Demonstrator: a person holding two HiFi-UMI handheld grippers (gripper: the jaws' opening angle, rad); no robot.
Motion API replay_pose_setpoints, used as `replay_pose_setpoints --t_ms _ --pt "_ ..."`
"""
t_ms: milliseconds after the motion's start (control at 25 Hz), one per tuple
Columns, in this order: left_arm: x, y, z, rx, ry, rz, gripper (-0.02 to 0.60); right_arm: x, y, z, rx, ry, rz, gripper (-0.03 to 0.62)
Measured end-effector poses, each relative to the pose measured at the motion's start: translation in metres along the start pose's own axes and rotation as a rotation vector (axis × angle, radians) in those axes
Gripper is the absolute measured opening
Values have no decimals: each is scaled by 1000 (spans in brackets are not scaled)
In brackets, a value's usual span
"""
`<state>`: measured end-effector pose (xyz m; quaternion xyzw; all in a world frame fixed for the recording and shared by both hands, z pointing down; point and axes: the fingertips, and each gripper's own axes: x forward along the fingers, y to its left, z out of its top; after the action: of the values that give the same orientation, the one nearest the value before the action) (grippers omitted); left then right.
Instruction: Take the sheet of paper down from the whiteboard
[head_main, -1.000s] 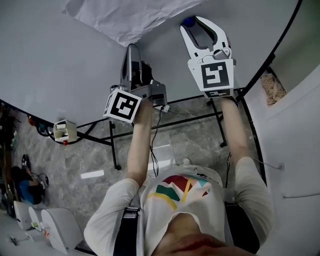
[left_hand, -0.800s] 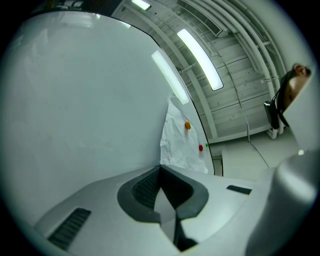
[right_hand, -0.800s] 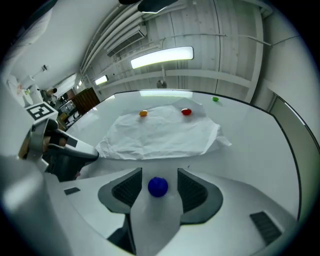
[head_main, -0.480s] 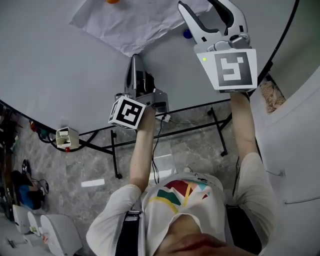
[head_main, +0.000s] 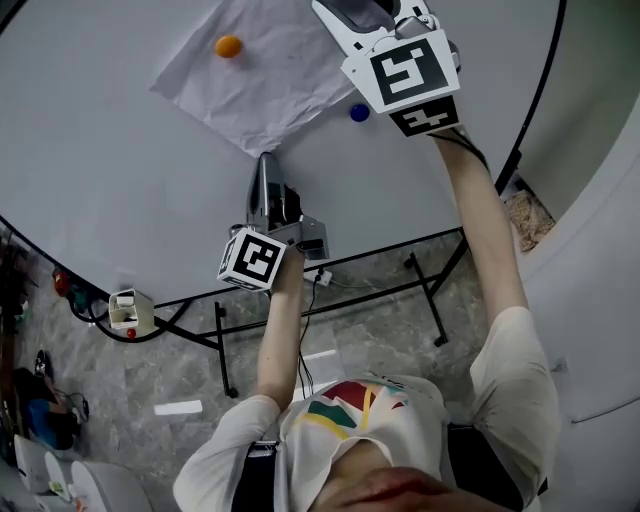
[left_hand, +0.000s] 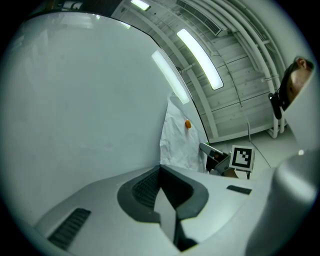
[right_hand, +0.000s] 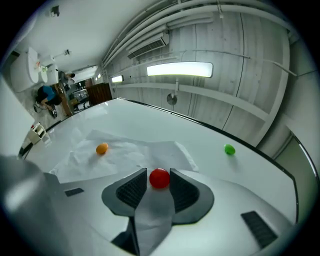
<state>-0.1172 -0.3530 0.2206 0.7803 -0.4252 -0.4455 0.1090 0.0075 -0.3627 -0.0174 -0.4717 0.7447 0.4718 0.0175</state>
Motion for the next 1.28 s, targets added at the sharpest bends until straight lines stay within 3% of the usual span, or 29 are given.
replay_pose_setpoints --t_ms 80,280,680,840,960,1120,1280 --pt "1 0 0 1 1 1 43 2 -2 -1 -10 1 -6 135" --pt "1 0 1 -5 -4 3 43 -2 -7 -2 -12 -6 -10 133" --pt "3 1 0 5 -11 7 43 -23 -67 -32 138 -14 -131 133" --pt "4 2 2 3 -17 16 43 -30 -86 -45 153 4 -167 133" --pt "4 2 2 0 -21 22 43 -32 -88 -45 145 -1 -162 135" --pt "2 0 2 2 -22 26 43 -50 -82 -21 185 -92 -152 136" --pt "2 -1 -1 5 -21 29 43 -55 -30 37 91 -250 -10 136"
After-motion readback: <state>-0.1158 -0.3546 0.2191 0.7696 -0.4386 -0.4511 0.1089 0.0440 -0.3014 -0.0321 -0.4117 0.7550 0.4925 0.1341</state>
